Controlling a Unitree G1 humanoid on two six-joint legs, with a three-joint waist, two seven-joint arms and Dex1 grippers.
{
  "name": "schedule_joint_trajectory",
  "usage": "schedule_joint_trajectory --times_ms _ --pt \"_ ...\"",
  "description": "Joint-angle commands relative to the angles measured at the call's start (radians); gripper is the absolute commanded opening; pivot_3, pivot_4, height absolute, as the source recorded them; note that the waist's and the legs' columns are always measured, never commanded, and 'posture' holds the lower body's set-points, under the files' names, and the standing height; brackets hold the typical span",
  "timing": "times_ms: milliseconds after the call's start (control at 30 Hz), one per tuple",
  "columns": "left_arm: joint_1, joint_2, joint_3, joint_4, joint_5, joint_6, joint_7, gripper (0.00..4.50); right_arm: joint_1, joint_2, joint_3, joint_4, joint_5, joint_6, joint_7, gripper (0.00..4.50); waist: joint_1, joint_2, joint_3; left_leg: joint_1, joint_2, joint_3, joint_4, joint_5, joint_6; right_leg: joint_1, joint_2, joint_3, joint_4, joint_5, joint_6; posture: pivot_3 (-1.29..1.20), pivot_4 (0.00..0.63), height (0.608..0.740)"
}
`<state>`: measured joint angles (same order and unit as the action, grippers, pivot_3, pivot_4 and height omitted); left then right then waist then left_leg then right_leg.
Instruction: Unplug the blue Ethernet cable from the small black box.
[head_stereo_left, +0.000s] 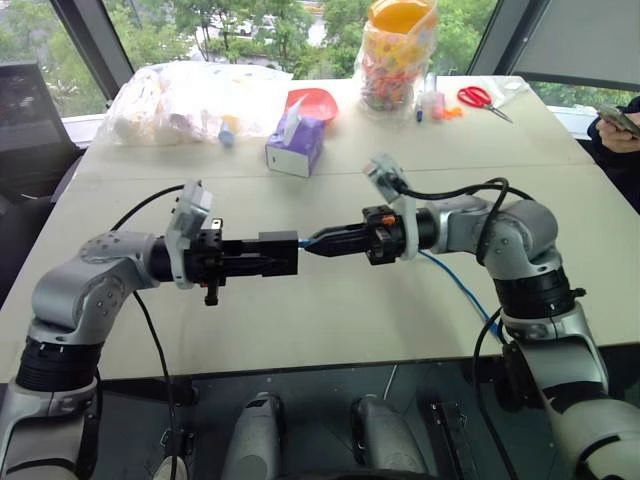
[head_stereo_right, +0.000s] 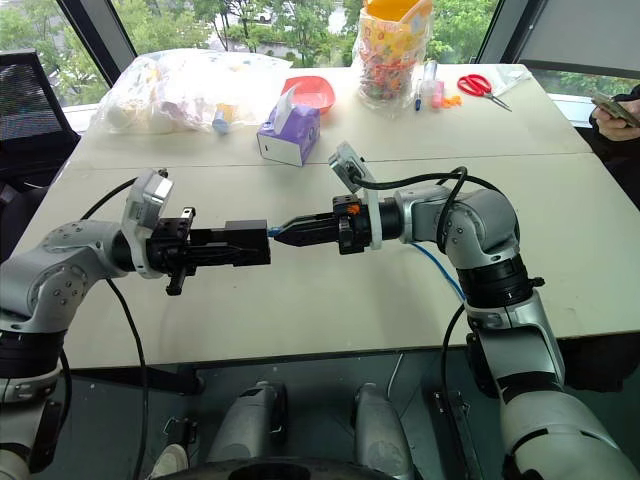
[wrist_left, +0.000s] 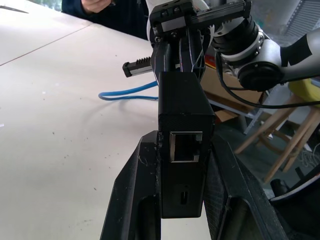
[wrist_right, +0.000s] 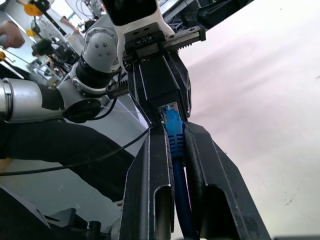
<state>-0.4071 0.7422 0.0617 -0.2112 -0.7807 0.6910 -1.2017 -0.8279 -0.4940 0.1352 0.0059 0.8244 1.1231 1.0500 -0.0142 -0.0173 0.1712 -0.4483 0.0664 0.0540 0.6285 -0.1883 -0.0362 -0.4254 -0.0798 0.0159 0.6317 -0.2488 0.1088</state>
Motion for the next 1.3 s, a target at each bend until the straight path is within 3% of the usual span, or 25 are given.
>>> schedule_joint_trajectory --times_ms 33,200,433,700,867,967,1067,1167,1300 --pt "0.053 0.069 0.051 -0.026 -0.009 0.006 -0.04 0.5 0.018 -0.105 -0.113 0.062 -0.041 -0.029 -0.023 0.06 0.0 0.0 0.0 0.0 0.0 0.0 0.0 0.0 0.0 0.0 0.0 0.0 0.0 0.0 0.0 0.0 0.15 0.735" --pt "0.071 0.085 0.043 -0.039 -0.021 -0.003 -0.047 0.5 0.062 -0.164 -0.006 0.003 -0.121 -0.106 0.023 0.06 0.006 0.0 0.0 -0.003 -0.001 0.0 0.001 0.0 0.0 -0.002 -0.002 0.0 -0.002 0.0 0.0 0.0 0.15 0.735" --pt "0.068 0.068 0.039 -0.026 0.006 -0.031 -0.035 0.5 0.043 -0.146 0.007 0.08 -0.222 -0.221 0.02 0.06 -0.002 0.001 0.001 -0.003 0.0 0.0 -0.001 0.0 0.0 -0.003 0.0 0.0 -0.001 0.0 0.0 0.0 0.15 0.735" --pt "-0.011 -0.115 -0.03 0.126 0.211 -0.265 0.088 0.5 -0.027 -0.02 -0.017 0.421 -0.462 -0.548 -0.176 0.06 0.002 0.0 0.001 -0.004 -0.001 0.001 0.003 0.0 0.0 -0.001 0.0 0.0 -0.002 0.0 0.0 0.0 0.15 0.735" --pt "-0.031 -0.264 -0.111 0.248 0.393 -0.506 0.189 0.5 -0.121 0.03 -0.065 0.735 -0.566 -0.725 -0.336 0.06 0.002 0.0 0.001 -0.005 -0.001 0.0 0.002 0.0 0.0 -0.002 0.0 0.0 -0.001 0.001 0.002 0.0 0.15 0.735" --pt "-0.025 -0.315 -0.131 0.298 0.461 -0.596 0.241 0.5 -0.132 0.05 -0.093 0.779 -0.578 -0.767 -0.361 1.22 0.0 0.001 0.001 -0.005 -0.001 0.001 0.001 0.0 0.0 -0.002 0.0 0.0 -0.001 0.002 0.004 0.0 0.15 0.735" --pt "-0.024 -0.343 -0.144 0.339 0.511 -0.626 0.284 0.5 -0.119 0.06 -0.118 0.755 -0.577 -0.768 -0.365 2.73 -0.002 0.001 0.001 -0.005 -0.001 0.001 0.0 0.0 0.001 -0.003 0.001 0.0 0.0 0.003 0.005 0.0 0.15 0.735" --pt "-0.018 -0.383 -0.139 0.363 0.545 -0.677 0.348 0.5 -0.032 0.053 -0.16 0.566 -0.535 -0.682 -0.385 4.38 0.001 0.001 0.001 -0.005 -0.001 0.001 0.0 0.0 0.001 -0.003 0.001 0.0 0.0 0.003 0.005 0.0 0.15 0.735" --pt "-0.023 -0.408 -0.134 0.418 0.587 -0.747 0.403 0.5 0.136 0.044 -0.244 0.184 -0.415 -0.457 -0.443 4.45 0.014 0.001 0.001 -0.006 -0.001 0.0 0.002 0.0 0.001 -0.002 0.0 0.0 0.0 0.003 0.005 0.0 0.15 0.735"
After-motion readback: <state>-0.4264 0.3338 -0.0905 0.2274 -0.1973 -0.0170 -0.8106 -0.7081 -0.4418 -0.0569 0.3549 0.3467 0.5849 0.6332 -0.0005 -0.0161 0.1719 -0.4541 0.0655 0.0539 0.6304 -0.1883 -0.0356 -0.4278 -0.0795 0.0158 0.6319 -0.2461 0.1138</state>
